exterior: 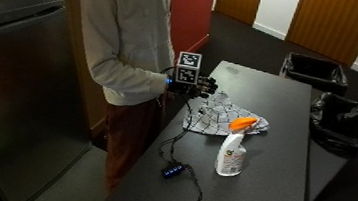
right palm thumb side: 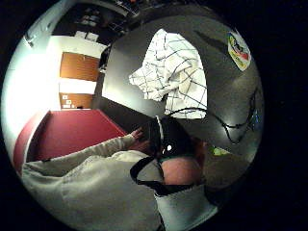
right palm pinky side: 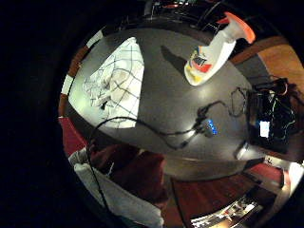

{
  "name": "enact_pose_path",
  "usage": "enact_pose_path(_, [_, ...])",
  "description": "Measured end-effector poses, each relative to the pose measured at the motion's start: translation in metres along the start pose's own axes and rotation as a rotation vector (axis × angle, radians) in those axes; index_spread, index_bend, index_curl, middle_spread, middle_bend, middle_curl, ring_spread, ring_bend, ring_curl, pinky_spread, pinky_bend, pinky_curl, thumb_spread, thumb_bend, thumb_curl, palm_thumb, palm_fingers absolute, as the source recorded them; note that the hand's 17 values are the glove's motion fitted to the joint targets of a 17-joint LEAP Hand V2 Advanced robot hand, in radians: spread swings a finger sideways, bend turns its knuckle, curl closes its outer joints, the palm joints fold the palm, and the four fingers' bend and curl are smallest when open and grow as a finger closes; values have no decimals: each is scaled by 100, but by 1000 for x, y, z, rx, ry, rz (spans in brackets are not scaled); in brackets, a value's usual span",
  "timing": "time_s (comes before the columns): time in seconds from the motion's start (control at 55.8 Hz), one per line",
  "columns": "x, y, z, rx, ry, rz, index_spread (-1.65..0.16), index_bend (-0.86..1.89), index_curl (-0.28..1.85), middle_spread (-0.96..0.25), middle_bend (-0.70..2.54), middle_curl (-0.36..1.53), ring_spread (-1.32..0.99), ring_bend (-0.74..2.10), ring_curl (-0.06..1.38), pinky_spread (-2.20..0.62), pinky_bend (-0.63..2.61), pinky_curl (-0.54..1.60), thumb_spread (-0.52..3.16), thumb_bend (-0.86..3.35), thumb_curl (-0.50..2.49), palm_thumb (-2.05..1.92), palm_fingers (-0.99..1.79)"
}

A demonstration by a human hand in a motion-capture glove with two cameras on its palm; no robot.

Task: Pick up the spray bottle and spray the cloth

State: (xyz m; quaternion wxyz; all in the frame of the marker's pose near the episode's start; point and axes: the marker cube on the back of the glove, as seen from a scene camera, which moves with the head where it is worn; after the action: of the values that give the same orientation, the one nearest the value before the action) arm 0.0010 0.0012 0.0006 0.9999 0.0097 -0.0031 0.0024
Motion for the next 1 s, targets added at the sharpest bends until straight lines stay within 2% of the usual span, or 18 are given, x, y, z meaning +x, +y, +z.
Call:
enact_pose_path(0.125, [25, 5, -12, 80, -23, 29, -33, 18, 12, -5, 22, 11, -1, 20, 7, 16, 33, 14, 72, 26, 16, 50, 16])
enact_pose_path(0.305, [68, 11, -23, 201, -78, 106, -39, 13, 16, -6, 27, 19, -3, 25, 12, 19, 34, 20, 94, 18, 23, 54, 21])
enact_pose_path(0.502, [121, 8, -30, 318, -223, 218, -39, 12, 17, -6, 30, 25, -4, 29, 18, 20, 35, 25, 102, 11, 29, 58, 20])
enact_pose_path(0.699, [168, -21, -34, 433, -409, 247, -37, 11, 18, -6, 33, 29, -5, 35, 22, 19, 35, 28, 105, 4, 33, 62, 23])
enact_pose_path(1.004, [192, -65, -9, 463, -639, 303, -35, 11, 19, -6, 33, 32, -6, 38, 26, 17, 37, 32, 105, -2, 38, 65, 22])
